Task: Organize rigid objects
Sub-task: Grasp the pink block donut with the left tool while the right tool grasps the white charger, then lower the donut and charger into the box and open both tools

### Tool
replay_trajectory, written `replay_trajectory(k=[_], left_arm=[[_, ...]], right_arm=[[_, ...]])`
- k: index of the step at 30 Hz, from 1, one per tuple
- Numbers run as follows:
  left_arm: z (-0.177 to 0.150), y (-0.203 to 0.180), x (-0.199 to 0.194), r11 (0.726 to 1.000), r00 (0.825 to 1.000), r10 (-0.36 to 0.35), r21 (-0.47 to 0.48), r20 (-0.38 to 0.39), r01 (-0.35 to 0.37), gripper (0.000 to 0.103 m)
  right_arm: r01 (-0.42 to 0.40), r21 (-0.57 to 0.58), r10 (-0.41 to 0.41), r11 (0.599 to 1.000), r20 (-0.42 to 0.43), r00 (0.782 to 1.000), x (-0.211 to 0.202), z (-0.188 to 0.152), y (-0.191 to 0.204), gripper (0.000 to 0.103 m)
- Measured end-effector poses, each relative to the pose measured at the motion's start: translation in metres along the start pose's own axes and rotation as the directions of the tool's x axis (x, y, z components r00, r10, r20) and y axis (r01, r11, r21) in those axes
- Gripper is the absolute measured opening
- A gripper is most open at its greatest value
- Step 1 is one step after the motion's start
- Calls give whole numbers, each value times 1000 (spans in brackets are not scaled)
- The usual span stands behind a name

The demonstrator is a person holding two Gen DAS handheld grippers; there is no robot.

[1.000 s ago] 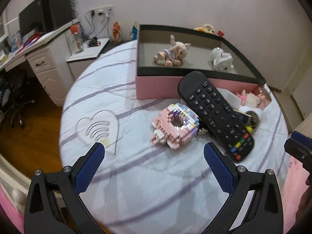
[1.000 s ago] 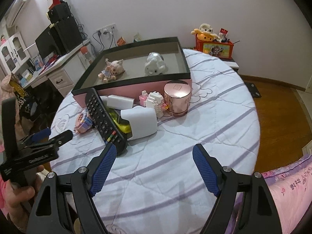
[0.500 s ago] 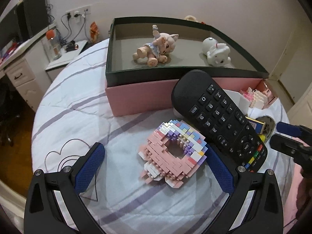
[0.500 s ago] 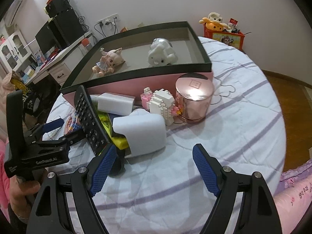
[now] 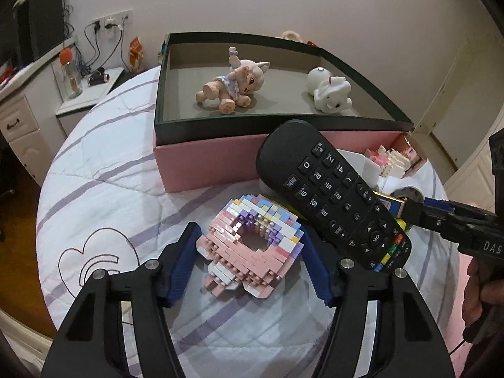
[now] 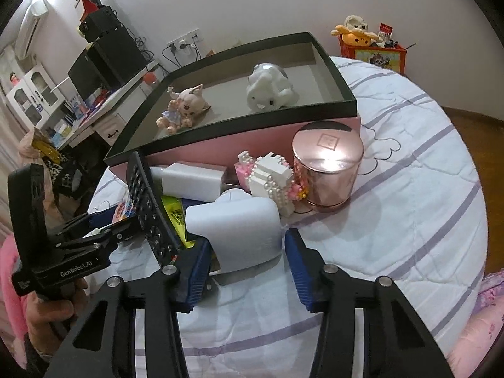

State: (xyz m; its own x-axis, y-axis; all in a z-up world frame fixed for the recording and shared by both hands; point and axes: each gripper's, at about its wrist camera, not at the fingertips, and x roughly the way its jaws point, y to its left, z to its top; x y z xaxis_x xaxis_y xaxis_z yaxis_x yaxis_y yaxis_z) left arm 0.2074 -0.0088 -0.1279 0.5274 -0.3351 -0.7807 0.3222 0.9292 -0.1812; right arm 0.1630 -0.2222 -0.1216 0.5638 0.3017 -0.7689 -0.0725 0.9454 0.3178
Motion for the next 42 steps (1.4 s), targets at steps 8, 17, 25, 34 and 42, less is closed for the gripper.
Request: replay_trajectory(k=[8, 17, 25, 34, 42], left_arm=[[3, 0, 6, 1000, 1000, -23, -17, 14, 23, 66], [-12, 2, -8, 998, 999, -19, -58, 36, 21, 63], [-23, 6, -31, 997, 998, 18, -81, 54, -13, 63], [-10, 7, -70, 996, 993, 33, -84, 114, -23, 63], [38, -9, -91, 998, 982, 41, -53, 184, -31, 63]], right_arm=[[-14, -3, 14, 1000, 16, 1000, 11, 4, 0, 46], [-19, 1, 19, 1000, 29, 999, -7, -4, -4, 45], [-40, 34, 38, 999, 66, 997, -35, -11, -16, 44], [-81, 8, 79, 997, 109, 991, -54, -4, -2, 44], [-72, -69, 82, 995, 168, 982, -69, 33, 25, 44]])
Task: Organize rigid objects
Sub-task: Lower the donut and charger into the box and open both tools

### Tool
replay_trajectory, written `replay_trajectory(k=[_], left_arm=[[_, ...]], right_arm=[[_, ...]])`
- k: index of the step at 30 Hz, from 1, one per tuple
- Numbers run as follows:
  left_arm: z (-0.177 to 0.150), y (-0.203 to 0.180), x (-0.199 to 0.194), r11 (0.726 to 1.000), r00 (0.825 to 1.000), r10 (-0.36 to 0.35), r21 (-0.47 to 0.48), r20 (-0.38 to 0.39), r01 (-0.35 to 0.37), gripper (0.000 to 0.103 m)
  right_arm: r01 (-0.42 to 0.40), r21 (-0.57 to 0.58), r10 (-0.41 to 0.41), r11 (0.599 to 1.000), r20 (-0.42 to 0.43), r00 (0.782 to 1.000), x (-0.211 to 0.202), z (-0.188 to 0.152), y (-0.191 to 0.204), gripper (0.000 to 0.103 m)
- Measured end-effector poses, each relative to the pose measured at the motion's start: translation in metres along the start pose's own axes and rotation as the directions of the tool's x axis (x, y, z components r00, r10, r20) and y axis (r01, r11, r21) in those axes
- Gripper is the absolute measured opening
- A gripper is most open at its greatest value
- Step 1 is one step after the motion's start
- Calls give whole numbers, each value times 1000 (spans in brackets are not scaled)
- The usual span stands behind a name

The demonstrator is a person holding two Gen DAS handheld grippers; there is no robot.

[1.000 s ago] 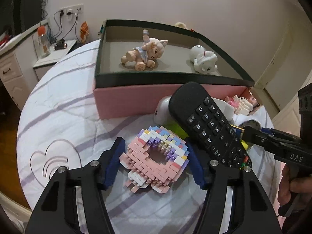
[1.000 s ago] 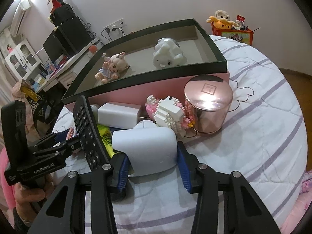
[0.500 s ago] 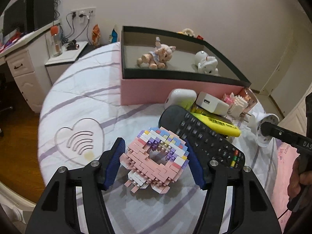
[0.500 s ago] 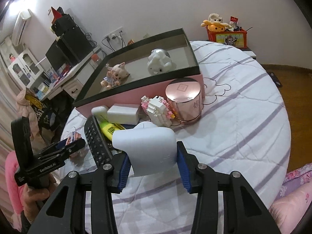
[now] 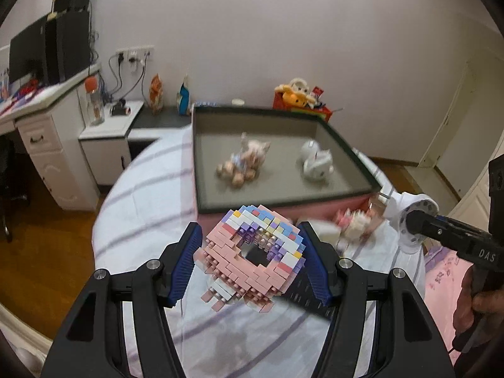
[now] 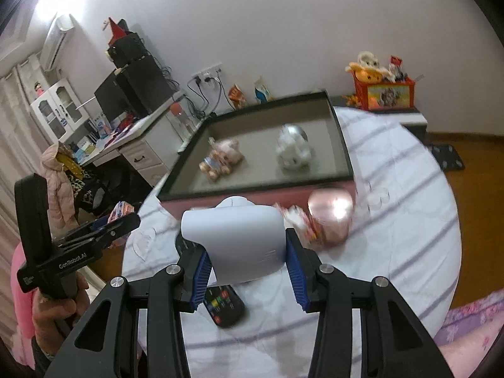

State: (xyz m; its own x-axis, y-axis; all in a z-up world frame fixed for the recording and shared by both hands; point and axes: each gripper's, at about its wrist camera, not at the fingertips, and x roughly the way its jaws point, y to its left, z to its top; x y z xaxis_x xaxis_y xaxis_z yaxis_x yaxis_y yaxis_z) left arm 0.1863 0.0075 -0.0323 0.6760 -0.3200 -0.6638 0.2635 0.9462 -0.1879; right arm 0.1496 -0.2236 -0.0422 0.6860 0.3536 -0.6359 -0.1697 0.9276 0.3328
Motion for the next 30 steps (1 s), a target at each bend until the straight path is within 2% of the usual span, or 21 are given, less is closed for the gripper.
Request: replay_trajectory(k=[7, 12, 22, 30], left_arm=[[48, -12, 18, 1000, 999, -7, 17, 31, 7, 63], [68, -15, 48, 1000, 1000, -11, 15, 16, 10, 63], [73, -13, 112, 1000, 998, -7, -12, -65, 7, 63], [67, -8, 140, 1000, 993, 0, -28, -116, -3, 63]], right_arm=[[21, -54, -18, 998, 40, 999, 13, 49, 10, 44], [41, -67, -40, 997, 22, 999, 37, 70, 10, 45], [78, -70, -84, 995, -76, 994, 96, 73, -7, 45], [112, -92, -123, 989, -127, 984, 119, 68, -14, 45]])
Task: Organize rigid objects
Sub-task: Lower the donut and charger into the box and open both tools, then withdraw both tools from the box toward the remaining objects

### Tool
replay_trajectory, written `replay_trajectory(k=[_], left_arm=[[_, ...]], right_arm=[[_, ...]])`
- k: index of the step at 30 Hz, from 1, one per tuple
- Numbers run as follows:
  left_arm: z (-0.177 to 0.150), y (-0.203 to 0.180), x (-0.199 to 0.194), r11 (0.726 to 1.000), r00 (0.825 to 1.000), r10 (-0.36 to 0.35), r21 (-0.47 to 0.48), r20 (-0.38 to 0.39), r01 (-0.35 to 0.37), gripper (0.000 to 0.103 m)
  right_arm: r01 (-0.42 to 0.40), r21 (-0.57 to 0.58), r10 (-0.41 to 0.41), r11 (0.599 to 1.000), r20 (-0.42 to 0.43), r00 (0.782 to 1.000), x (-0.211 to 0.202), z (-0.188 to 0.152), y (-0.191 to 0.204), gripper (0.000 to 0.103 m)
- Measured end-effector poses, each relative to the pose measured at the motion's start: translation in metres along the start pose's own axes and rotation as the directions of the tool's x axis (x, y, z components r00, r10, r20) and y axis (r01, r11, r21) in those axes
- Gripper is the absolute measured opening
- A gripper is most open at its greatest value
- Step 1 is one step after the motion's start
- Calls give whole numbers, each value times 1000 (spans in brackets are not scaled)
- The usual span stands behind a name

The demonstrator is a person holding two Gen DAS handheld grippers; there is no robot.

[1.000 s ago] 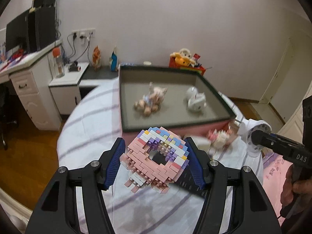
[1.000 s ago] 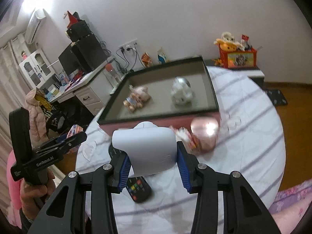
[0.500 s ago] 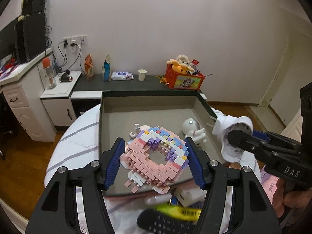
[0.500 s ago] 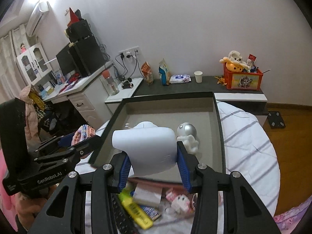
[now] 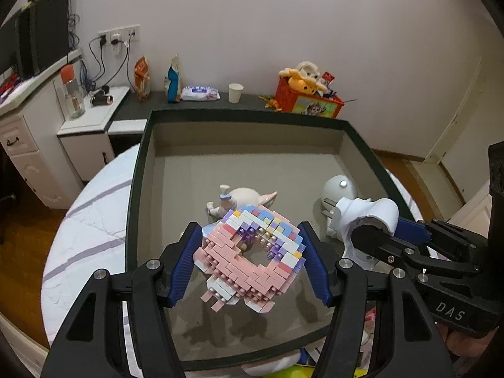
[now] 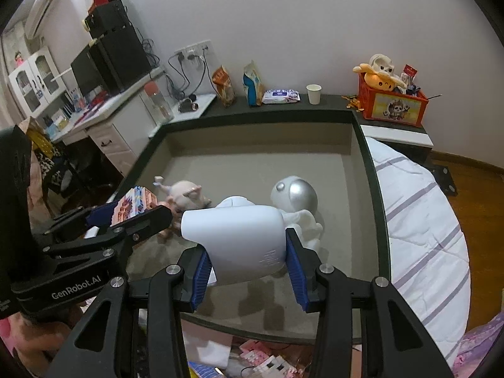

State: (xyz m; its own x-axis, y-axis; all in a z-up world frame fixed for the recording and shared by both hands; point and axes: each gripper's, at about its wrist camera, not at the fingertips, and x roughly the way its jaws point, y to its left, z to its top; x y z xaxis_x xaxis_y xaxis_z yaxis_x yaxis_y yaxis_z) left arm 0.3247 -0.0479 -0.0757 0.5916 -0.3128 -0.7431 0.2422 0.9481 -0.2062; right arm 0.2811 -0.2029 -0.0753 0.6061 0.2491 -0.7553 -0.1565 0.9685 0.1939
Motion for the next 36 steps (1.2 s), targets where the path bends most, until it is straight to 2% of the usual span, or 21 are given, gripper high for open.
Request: replay_trajectory(k=[6, 7, 8, 9, 10, 11, 12, 14, 17, 22, 28, 32, 36], left_arm=[[-5, 1, 7, 1000, 1000, 19, -1, -25, -19, 65], [-5, 1, 7, 1000, 999, 23, 0, -25, -23, 66], [-3, 2, 7, 1000, 999, 28, 1, -23, -28, 72], [-4, 2, 6, 999, 999, 34, 1, -20, -34, 80], [-4, 2, 3, 999, 999, 51, 0, -14, -51, 82], [-4, 3, 1, 998, 998, 66, -3, -10, -66, 85], [-4, 5, -2, 997, 997, 70, -11, -6, -71, 91], [-5, 10, -7, 997, 997, 76, -31, -2, -76, 99], [-9, 13, -22, 998, 998, 52, -44, 18, -51, 101], [-23, 8, -57, 996, 994, 88, -26, 70, -86, 103], [-47, 5, -98, 994, 988, 105, -29, 109, -102, 103], [-68, 4, -121, 995, 989, 91, -48, 114, -86, 103], [-89, -2, -143, 994, 986, 108, -39, 125, -104, 103]], right_arm=[[29, -24, -29, 999, -3, 1000, 2, 0, 3, 45], [35, -32, -35, 999, -1, 999, 2, 0, 4, 45], [42, -44, -42, 998, 1, 999, 1, 0, 6, 45], [52, -54, -52, 997, 3, 999, 2, 1, 7, 51], [65, -64, -65, 996, 12, 998, 0, 0, 9, 61], [69, -63, -68, 996, 21, 997, -2, 1, 9, 66], [71, -59, -69, 996, 30, 997, -5, 1, 8, 75], [70, -52, -68, 996, 47, 997, -12, 2, 7, 79], [77, -56, -74, 995, 61, 995, -21, 2, 8, 80], [70, -38, -67, 997, 78, 995, -42, -11, 9, 81], [64, -23, -62, 998, 108, 992, -74, -35, 15, 83], [61, -21, -58, 998, 129, 990, -95, -53, 23, 84], [45, -8, -44, 999, 160, 986, -118, -73, 27, 84]])
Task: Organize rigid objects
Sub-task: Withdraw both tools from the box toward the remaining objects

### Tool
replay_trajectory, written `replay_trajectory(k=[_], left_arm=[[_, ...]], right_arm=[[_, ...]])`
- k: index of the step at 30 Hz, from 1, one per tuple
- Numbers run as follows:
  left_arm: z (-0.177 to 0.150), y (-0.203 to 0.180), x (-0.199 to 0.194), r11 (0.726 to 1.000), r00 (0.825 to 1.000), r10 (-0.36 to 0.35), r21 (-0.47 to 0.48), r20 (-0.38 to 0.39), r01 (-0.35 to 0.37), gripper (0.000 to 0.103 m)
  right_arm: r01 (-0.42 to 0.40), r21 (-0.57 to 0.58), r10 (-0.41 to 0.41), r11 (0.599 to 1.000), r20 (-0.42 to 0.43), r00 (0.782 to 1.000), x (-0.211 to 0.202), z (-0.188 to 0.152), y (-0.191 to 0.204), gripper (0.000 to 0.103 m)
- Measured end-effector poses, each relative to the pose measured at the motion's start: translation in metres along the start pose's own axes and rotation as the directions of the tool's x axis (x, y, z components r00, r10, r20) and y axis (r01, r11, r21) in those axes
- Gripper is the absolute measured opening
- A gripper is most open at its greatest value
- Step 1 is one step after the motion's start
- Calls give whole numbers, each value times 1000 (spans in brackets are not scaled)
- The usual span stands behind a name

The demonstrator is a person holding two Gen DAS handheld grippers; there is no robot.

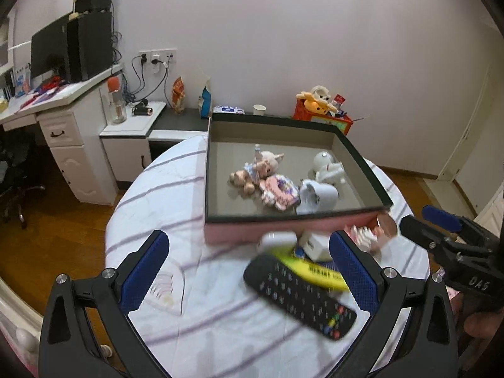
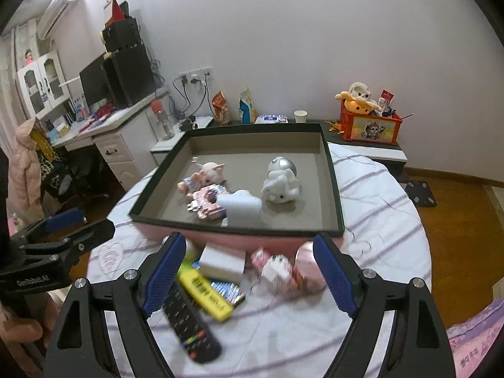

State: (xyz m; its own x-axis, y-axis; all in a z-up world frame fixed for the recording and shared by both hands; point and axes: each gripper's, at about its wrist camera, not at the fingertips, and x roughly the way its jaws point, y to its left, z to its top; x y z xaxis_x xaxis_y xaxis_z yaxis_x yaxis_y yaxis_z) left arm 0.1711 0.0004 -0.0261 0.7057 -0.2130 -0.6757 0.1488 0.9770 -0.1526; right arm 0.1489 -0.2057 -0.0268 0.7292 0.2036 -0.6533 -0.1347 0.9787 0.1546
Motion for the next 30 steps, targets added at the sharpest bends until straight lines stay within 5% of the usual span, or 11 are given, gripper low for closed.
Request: replay_trajectory(k=[17, 20, 23, 30], left_arm=[[-90, -1, -40, 999, 997, 1, -45, -80, -4, 103], [-96, -6, -42, 999, 996, -10, -42, -88, 6, 103], [-98, -9, -46, 999, 997, -6, -34, -82, 3, 103], [-97, -6, -48, 999, 997, -3, -46, -76, 0, 103]], right_arm=[[38, 70, -33, 997, -72, 997, -52, -98, -11, 84], [39, 82, -32, 996, -80, 996, -52, -102, -12, 87], [30, 85, -24, 996, -72, 997, -54, -104, -11, 103], [30, 80, -24, 996, -73, 997, -55, -105, -10, 103]])
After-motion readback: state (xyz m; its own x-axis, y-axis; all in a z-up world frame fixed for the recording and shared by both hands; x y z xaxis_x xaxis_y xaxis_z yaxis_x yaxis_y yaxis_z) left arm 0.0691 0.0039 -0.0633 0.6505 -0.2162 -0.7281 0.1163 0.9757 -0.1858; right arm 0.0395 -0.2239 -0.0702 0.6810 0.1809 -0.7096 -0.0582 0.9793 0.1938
